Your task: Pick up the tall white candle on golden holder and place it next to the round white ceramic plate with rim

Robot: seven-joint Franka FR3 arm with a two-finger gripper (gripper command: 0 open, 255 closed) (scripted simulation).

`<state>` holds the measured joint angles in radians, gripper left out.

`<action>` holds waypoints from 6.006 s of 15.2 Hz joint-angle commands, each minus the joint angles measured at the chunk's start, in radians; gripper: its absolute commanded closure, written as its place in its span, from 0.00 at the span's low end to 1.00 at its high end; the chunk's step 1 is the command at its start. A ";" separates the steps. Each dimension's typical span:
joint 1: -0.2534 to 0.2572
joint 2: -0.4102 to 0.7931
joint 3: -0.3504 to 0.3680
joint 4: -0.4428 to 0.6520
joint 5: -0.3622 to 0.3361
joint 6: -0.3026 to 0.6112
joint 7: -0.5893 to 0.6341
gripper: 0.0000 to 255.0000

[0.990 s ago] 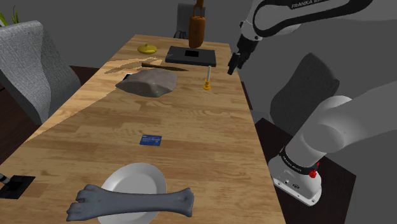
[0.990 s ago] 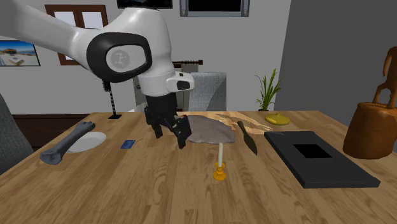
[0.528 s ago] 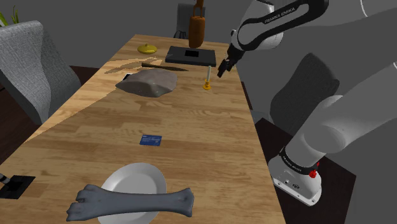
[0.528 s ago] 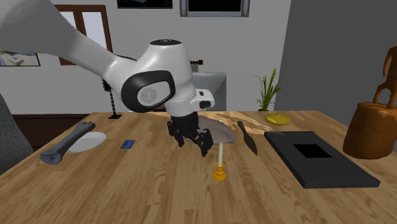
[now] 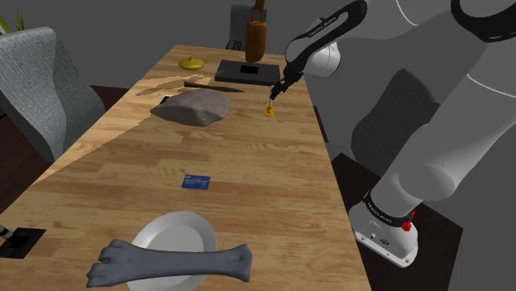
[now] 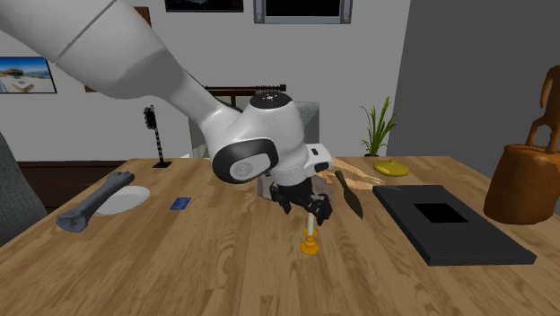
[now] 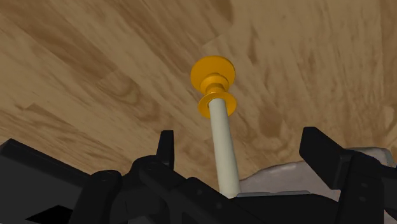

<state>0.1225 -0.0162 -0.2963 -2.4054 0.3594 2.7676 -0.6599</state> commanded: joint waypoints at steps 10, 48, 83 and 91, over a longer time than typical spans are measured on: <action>-0.004 0.149 0.033 0.066 0.189 0.076 -0.148 0.00; 0.003 -0.066 -0.012 0.147 -0.142 -0.189 0.135 1.00; 0.055 -0.388 0.291 0.084 -0.374 -0.417 0.663 1.00; 0.097 -0.424 0.461 0.063 -0.396 -0.438 0.887 1.00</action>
<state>0.2149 -0.4394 0.1435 -2.3445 -0.0344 2.3328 0.1977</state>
